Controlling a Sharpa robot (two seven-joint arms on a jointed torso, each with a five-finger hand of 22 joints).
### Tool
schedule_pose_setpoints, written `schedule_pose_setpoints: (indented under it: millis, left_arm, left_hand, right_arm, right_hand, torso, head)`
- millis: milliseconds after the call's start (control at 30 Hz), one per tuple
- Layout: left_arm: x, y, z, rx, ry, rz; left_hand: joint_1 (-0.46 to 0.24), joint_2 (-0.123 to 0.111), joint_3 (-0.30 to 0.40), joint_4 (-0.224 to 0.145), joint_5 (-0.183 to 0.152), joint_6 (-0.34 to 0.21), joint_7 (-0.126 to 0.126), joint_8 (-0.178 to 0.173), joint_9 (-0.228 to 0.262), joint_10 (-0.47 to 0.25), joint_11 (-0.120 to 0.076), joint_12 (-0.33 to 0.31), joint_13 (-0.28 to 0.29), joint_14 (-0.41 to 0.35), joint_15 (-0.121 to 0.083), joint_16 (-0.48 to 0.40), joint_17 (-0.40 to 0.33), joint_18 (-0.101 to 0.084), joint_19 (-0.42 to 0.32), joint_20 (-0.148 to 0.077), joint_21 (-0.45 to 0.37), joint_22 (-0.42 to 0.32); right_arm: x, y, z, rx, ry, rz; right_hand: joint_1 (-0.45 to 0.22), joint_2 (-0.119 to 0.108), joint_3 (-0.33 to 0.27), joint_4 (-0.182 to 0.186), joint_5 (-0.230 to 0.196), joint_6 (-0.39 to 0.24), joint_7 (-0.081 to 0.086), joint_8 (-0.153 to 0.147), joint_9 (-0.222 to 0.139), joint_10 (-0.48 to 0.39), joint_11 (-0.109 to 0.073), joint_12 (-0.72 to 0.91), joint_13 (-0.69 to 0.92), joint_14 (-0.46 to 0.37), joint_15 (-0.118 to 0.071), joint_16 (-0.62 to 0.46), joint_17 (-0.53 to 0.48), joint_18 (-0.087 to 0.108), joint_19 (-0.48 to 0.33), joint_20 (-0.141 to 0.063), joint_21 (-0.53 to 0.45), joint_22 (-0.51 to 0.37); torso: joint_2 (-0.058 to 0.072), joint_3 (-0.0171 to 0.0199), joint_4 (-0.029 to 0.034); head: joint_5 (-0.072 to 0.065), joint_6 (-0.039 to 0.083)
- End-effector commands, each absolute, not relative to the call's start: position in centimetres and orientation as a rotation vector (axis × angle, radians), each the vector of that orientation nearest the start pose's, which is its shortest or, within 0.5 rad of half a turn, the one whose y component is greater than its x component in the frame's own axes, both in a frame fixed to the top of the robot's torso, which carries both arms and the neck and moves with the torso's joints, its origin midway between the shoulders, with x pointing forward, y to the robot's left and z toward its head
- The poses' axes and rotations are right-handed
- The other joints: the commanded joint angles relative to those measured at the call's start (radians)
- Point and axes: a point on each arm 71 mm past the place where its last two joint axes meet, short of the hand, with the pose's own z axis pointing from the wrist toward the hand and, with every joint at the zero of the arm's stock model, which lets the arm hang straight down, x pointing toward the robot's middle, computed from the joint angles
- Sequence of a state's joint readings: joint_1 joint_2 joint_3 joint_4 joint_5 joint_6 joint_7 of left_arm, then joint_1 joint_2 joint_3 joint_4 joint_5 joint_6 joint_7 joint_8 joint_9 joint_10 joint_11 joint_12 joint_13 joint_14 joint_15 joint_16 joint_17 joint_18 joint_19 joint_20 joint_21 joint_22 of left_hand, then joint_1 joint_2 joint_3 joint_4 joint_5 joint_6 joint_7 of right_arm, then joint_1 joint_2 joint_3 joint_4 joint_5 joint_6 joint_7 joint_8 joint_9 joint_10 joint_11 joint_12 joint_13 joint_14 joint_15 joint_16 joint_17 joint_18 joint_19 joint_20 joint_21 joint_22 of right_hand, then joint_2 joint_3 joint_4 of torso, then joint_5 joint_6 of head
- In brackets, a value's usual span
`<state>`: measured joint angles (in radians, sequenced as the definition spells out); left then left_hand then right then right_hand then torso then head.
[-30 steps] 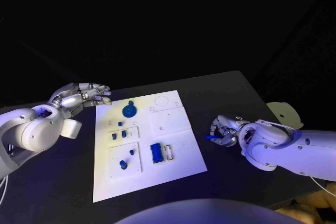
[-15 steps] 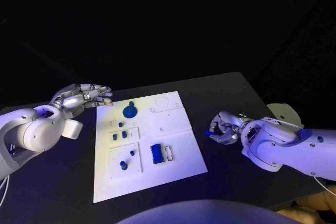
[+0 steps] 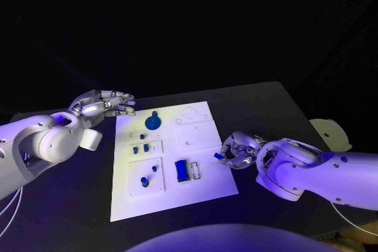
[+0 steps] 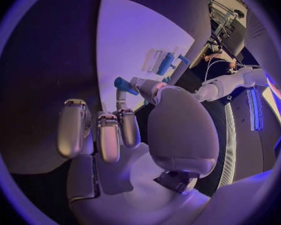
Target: Assemble the parts on the task board
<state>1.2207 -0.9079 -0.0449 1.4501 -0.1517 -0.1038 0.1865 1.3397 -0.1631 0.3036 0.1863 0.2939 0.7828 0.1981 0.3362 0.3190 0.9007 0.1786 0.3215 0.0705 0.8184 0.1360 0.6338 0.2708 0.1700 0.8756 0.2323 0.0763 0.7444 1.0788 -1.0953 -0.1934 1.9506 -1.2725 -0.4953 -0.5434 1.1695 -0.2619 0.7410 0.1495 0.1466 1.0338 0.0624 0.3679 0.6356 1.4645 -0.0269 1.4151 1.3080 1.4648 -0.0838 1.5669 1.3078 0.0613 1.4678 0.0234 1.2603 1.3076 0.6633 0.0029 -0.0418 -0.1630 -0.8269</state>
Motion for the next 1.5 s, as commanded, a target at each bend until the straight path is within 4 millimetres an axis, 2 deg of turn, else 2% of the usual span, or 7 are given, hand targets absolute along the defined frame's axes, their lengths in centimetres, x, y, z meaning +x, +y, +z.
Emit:
schedule_pose_setpoints:
  millis: [33, 167, 300, 600, 1100, 1233, 1500]
  left_arm:
    - [49.7, 24.9, -18.5, -1.016, 1.697, -1.459]
    - [49.7, 24.9, -18.5, -1.015, 1.700, -1.461]
    - [49.6, 24.9, -18.5, -1.014, 1.707, -1.464]
    - [49.7, 24.8, -18.5, -1.013, 1.712, -1.465]
    - [49.7, 24.9, -18.5, -1.015, 1.713, -1.462]
    - [49.7, 24.9, -18.5, -1.015, 1.716, -1.463]
    - [49.6, 24.9, -18.6, -1.016, 1.720, -1.461]
  left_hand:
    - [0.001, 0.001, -0.008, 0.000, 0.004, -0.006, 0.015, 0.006, 0.001, -0.005, -0.001, 0.006, 0.000, -0.008, -0.001, 0.006, 0.001, 0.005, 0.007, 0.004, -0.006, -0.001]
    - [0.003, 0.002, -0.009, 0.000, 0.005, -0.007, 0.015, 0.007, 0.001, -0.006, -0.001, 0.006, 0.000, -0.008, -0.001, 0.006, 0.002, 0.004, 0.007, 0.004, -0.006, -0.002]
    - [0.004, 0.004, -0.009, 0.001, 0.005, -0.008, 0.016, 0.007, 0.001, -0.008, 0.000, 0.006, -0.001, -0.006, -0.002, 0.007, 0.003, 0.005, 0.009, 0.003, -0.004, -0.002]
    - [0.004, 0.005, -0.010, 0.002, 0.005, -0.009, 0.016, 0.007, 0.001, -0.009, 0.000, 0.006, -0.001, -0.005, -0.002, 0.008, 0.003, 0.005, 0.010, 0.003, -0.004, -0.002]
    - [0.003, 0.005, -0.010, 0.002, 0.005, -0.009, 0.016, 0.007, 0.001, -0.009, 0.000, 0.006, -0.001, -0.005, -0.002, 0.008, 0.003, 0.005, 0.010, 0.003, -0.004, -0.002]
    - [0.003, 0.006, -0.012, 0.004, 0.005, -0.009, 0.016, 0.008, 0.001, -0.009, 0.000, 0.007, -0.001, -0.006, -0.002, 0.008, 0.003, 0.005, 0.010, 0.004, -0.004, -0.003]
    - [0.002, 0.006, -0.012, 0.004, 0.005, -0.009, 0.016, 0.008, 0.001, -0.009, 0.000, 0.007, -0.001, -0.006, -0.001, 0.008, 0.003, 0.005, 0.010, 0.004, -0.004, -0.003]
  right_arm:
    - [35.1, -21.9, -26.2, 0.441, 2.041, 0.509]
    - [34.9, -20.4, -27.1, 0.450, 2.067, 0.537]
    - [34.9, -19.3, -27.6, 0.449, 2.074, 0.552]
    - [35.2, -17.8, -27.9, 0.447, 2.061, 0.577]
    - [35.2, -16.9, -28.1, 0.417, 2.086, 0.591]
    - [35.2, -16.7, -28.2, 0.409, 2.100, 0.596]
    - [35.2, -16.6, -28.3, 0.397, 2.108, 0.596]
  right_hand:
    - [-0.011, 0.000, -0.001, 0.006, -0.004, 0.022, -0.020, -0.002, 0.000, 0.032, -0.004, 0.003, 0.137, 0.106, -0.006, 0.004, 0.262, -0.003, 0.027, -0.003, 0.001, 0.186]
    - [-0.025, -0.002, -0.006, 0.010, -0.003, 0.024, -0.021, -0.004, -0.002, 0.032, -0.004, 0.003, 0.137, 0.106, -0.006, 0.003, 0.262, -0.003, 0.026, -0.004, -0.002, 0.186]
    - [-0.044, -0.003, -0.020, 0.013, 0.013, 0.032, -0.023, -0.005, -0.003, 0.034, -0.006, 0.008, 0.141, 0.106, -0.007, 0.004, 0.263, -0.003, 0.027, -0.005, 0.001, 0.186]
    - [-0.071, 0.002, -0.048, 0.024, 0.011, 0.051, -0.029, -0.002, -0.001, 0.047, -0.011, 0.032, 0.161, 0.106, -0.011, 0.004, 0.263, -0.006, 0.031, -0.008, 0.015, 0.190]
    - [-0.103, 0.007, -0.083, 0.047, 0.006, 0.065, -0.033, -0.004, -0.001, 0.053, -0.014, 0.043, 0.171, 0.106, -0.014, 0.004, 0.263, -0.006, 0.033, -0.010, 0.019, 0.191]
    - [-0.129, 0.003, -0.125, 0.073, -0.036, 0.076, -0.034, -0.007, -0.001, 0.056, -0.015, 0.048, 0.176, 0.106, -0.014, 0.004, 0.263, -0.006, 0.032, -0.011, 0.018, 0.190]
    - [-0.126, 0.004, -0.146, 0.079, -0.038, 0.085, -0.038, -0.006, 0.000, 0.057, -0.017, 0.050, 0.178, 0.106, -0.016, 0.004, 0.263, -0.006, 0.031, -0.012, 0.016, 0.189]
  torso:
    - [0.000, 0.0002, -0.0004]
    - [0.002, 0.0013, 0.0012]
    - [0.000, 0.0016, -0.0023]
    - [0.000, 0.0016, 0.0009]
    - [0.001, 0.0009, -0.0002]
    - [0.001, 0.0007, -0.0001]
    - [0.001, 0.0009, 0.0001]
  head:
    - [0.014, -0.003]
    - [0.026, -0.005]
    - [0.040, -0.010]
    - [0.061, -0.002]
    - [0.076, -0.011]
    - [0.077, -0.010]
    - [0.082, -0.008]
